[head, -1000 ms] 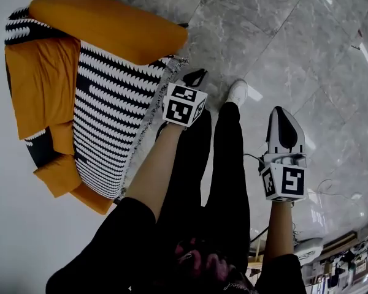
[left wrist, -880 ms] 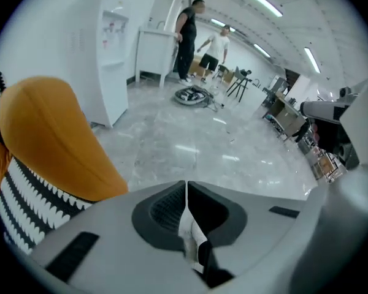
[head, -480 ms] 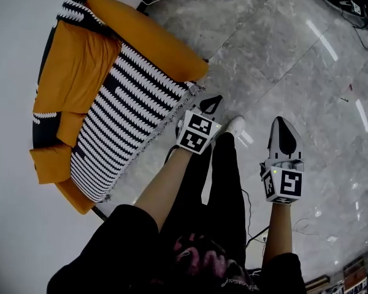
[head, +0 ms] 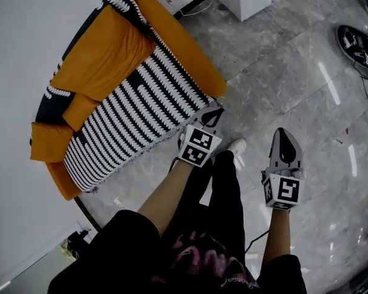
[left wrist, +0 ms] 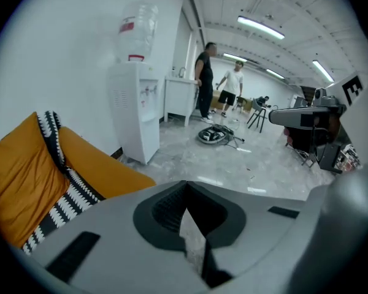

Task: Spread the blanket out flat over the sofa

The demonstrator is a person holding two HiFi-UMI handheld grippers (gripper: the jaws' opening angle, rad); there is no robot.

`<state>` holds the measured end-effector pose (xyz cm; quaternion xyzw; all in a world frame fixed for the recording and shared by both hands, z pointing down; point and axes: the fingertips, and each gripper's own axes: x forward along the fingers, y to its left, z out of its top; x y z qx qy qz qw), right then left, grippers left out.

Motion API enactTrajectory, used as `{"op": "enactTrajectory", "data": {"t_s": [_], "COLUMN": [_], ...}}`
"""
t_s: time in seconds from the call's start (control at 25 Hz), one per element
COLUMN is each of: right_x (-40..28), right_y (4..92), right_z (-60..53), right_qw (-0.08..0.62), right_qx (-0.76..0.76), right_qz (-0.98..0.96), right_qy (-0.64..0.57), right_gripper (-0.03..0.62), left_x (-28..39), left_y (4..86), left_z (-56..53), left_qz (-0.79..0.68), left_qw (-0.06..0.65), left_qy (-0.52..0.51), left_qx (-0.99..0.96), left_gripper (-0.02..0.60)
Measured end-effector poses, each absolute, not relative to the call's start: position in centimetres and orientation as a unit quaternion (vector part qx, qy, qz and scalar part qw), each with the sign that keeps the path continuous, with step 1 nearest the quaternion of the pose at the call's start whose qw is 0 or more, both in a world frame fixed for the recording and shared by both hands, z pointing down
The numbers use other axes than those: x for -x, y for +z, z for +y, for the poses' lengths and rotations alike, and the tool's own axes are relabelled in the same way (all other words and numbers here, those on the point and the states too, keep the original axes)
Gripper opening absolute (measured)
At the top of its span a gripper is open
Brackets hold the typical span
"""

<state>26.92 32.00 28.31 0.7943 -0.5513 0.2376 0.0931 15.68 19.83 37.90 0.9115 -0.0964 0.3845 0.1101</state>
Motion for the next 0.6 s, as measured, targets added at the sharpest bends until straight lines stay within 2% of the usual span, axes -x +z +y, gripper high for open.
{"op": "enactTrajectory", "data": {"t_s": [0.2,0.44,0.6], "right_x": [-25.7,-19.9,-17.2], "right_y": [24.8,22.3,21.0], "right_z": [27.5,24.2,22.4], "right_qw": [0.053,0.096,0.086], "right_qx": [-0.792,-0.763,-0.760], "right_qz": [-0.567,-0.609,-0.613], "right_qy": [0.220,0.196,0.198], "right_gripper": [0.020,0.020,0.020], "left_x": [-12.6,-7.7,-3.5], "left_y": [35.4,31.1,28.3], "left_z": [16.4,13.1,10.9], "left_qz": [-0.142,-0.181,-0.220], "left_qw": [0.118,0.109,0.105], "left_qy": [0.361,0.324,0.300], "left_qx": [-0.914,-0.922,-0.922], "left_gripper": [0.011,0.011,0.011]}}
